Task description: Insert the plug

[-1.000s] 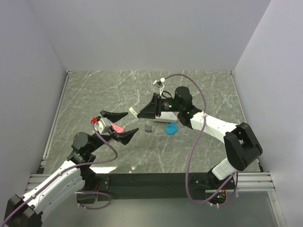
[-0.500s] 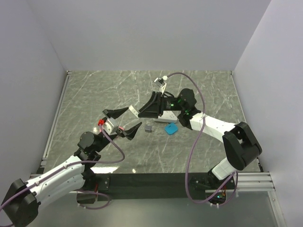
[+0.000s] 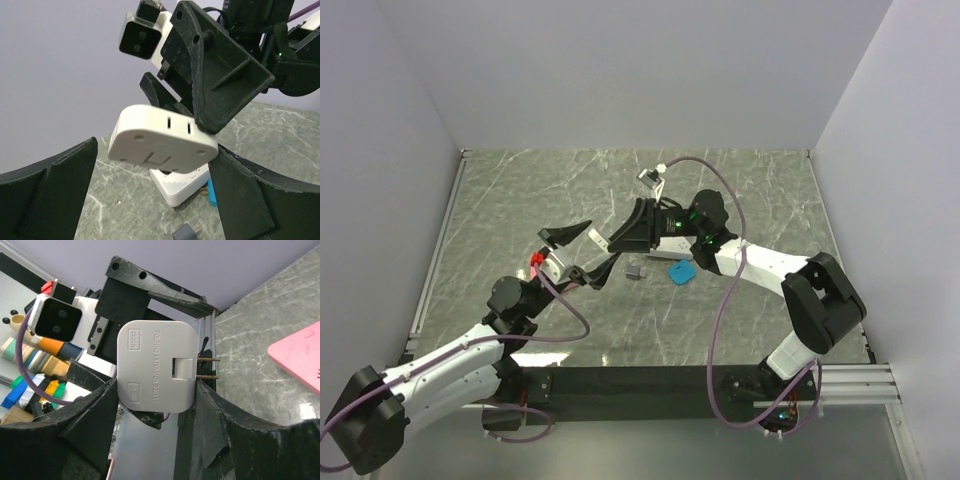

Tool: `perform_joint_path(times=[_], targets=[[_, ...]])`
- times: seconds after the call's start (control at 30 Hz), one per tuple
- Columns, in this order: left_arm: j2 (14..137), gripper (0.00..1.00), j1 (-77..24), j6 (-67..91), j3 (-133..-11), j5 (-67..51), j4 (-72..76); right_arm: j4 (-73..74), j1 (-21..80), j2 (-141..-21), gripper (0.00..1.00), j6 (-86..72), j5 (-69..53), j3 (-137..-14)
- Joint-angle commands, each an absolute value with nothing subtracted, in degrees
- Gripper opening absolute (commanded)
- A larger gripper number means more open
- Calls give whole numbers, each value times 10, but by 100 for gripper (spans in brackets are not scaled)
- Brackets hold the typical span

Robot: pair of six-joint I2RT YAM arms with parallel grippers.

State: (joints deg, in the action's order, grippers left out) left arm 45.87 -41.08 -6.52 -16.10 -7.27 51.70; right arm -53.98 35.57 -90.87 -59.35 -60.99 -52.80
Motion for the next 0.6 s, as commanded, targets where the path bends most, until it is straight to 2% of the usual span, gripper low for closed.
perform_joint_path(times=[0.0,0.1,0.2,0.27,0.37,0.43,0.53,0.57], targets=[[467,95,-413,-77,-190,-80,555,-580,366,-916,21,-603,-620,-541],[476,83,-413,-75,-192,-91,559,-585,369,-920,21,-608,-621,-542],[480,63,-413,-72,-194,-101,560,-595,372,-929,21,-612,-628,-546],[479,56,-415,-71,-204,-106,547,-613,374,-941,22,-620,-633,-547],[468,35,-419,-71,-207,-106,523,-654,373,-967,23,-649,-641,-555],[455,11,-422,-70,-199,-98,522,-674,374,-983,24,-670,-642,-557],[438,1,-422,-71,-192,-87,507,-706,374,-993,25,-683,-644,-559],[435,1,-421,-71,-192,-87,499,-707,374,-995,25,-685,-644,-560]])
